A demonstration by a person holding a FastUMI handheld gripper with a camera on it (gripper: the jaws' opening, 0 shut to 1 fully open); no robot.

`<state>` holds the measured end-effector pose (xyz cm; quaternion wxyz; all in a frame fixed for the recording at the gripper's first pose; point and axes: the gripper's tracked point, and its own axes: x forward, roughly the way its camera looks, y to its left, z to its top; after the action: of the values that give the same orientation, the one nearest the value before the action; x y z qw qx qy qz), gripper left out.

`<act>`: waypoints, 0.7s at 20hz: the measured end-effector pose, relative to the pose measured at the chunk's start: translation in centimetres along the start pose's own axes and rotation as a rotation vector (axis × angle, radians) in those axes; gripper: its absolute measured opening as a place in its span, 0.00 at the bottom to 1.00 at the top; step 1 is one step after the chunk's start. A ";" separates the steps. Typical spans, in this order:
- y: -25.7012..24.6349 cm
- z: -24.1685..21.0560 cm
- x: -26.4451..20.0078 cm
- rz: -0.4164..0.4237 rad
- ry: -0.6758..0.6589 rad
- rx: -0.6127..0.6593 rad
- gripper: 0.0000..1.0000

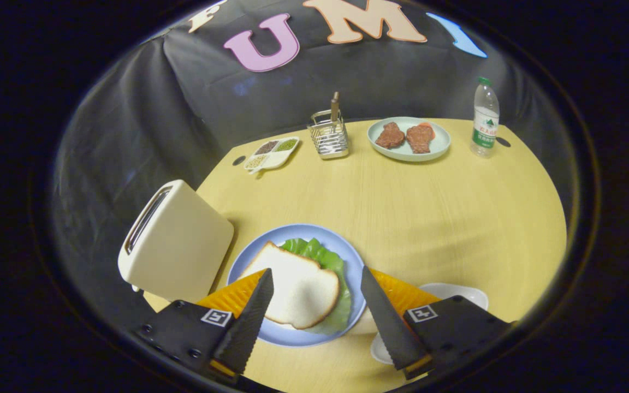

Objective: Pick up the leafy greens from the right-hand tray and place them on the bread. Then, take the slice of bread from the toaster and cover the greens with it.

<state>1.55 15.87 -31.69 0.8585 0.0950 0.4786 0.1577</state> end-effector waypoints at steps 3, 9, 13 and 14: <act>-0.5 1.2 -2.2 0.007 -0.047 -0.051 0.94; -0.9 5.6 -9.7 0.027 -0.277 -0.155 1.00; -2.2 7.4 -15.2 -0.024 -0.398 -0.208 1.00; -2.7 7.8 -16.5 -0.045 -0.422 -0.225 1.00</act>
<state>0.57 7.34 -15.40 0.9480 0.0188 0.2700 0.1673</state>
